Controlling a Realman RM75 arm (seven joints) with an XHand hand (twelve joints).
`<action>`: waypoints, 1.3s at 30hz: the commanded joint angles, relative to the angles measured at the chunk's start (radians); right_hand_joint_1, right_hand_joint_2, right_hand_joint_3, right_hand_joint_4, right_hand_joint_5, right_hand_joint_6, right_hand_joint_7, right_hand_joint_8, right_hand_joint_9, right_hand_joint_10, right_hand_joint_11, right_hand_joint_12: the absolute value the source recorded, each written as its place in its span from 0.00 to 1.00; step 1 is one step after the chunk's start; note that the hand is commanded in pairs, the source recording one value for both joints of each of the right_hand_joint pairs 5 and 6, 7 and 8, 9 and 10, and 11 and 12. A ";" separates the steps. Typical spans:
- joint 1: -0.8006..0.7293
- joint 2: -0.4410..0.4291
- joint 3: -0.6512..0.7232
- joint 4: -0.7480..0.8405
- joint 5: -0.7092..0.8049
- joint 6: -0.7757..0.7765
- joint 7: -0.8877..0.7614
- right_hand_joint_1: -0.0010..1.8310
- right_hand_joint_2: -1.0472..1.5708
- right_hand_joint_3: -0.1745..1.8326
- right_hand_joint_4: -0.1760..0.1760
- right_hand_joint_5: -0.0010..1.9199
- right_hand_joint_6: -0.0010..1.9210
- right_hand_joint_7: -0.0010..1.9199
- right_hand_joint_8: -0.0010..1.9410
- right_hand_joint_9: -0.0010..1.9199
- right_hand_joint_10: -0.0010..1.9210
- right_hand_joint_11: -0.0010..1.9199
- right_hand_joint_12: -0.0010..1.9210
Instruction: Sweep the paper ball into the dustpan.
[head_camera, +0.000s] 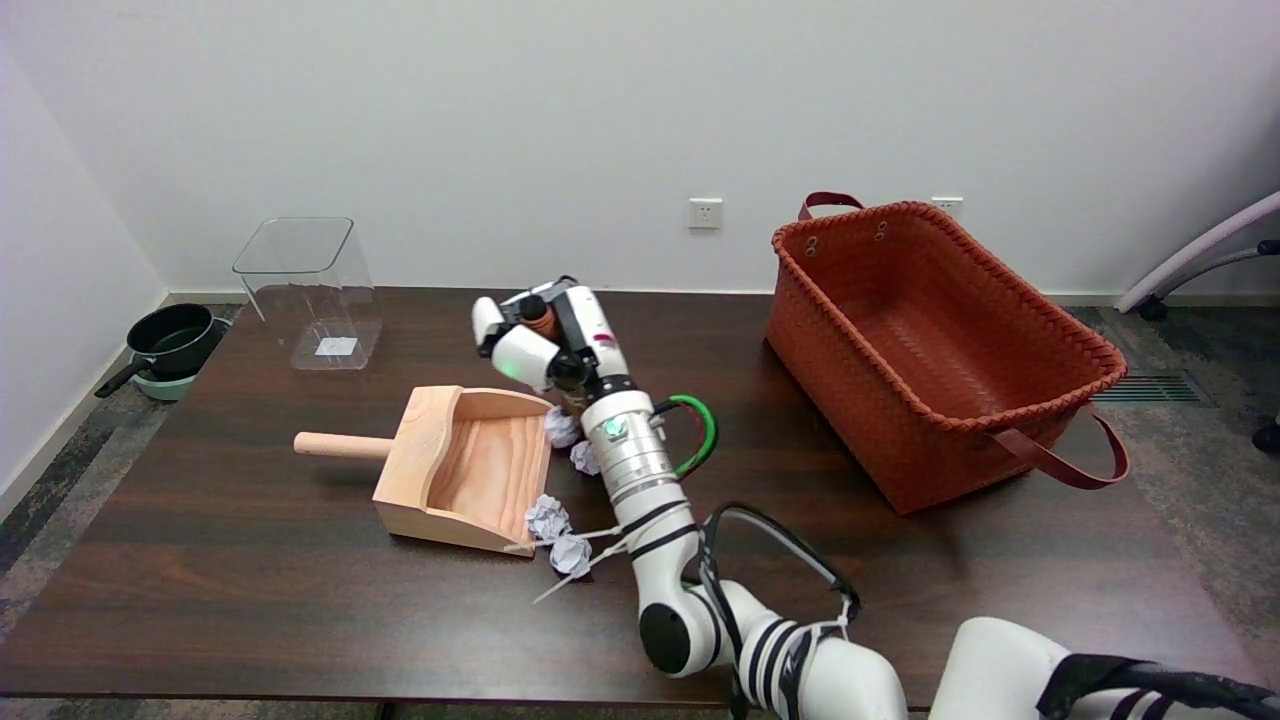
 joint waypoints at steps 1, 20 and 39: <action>-0.102 -0.056 -0.156 -0.217 0.011 -0.024 0.002 0.47 1.00 0.74 0.50 1.00 1.00 1.00 0.99 1.00 1.00 1.00 1.00; 0.002 -0.032 -0.202 -0.341 0.015 -0.053 0.071 0.45 1.00 0.75 0.50 1.00 1.00 1.00 0.99 1.00 1.00 1.00 1.00; -0.491 -0.044 0.155 -0.726 -0.330 -0.127 -0.002 0.49 1.00 0.70 0.50 1.00 1.00 1.00 0.99 1.00 1.00 1.00 1.00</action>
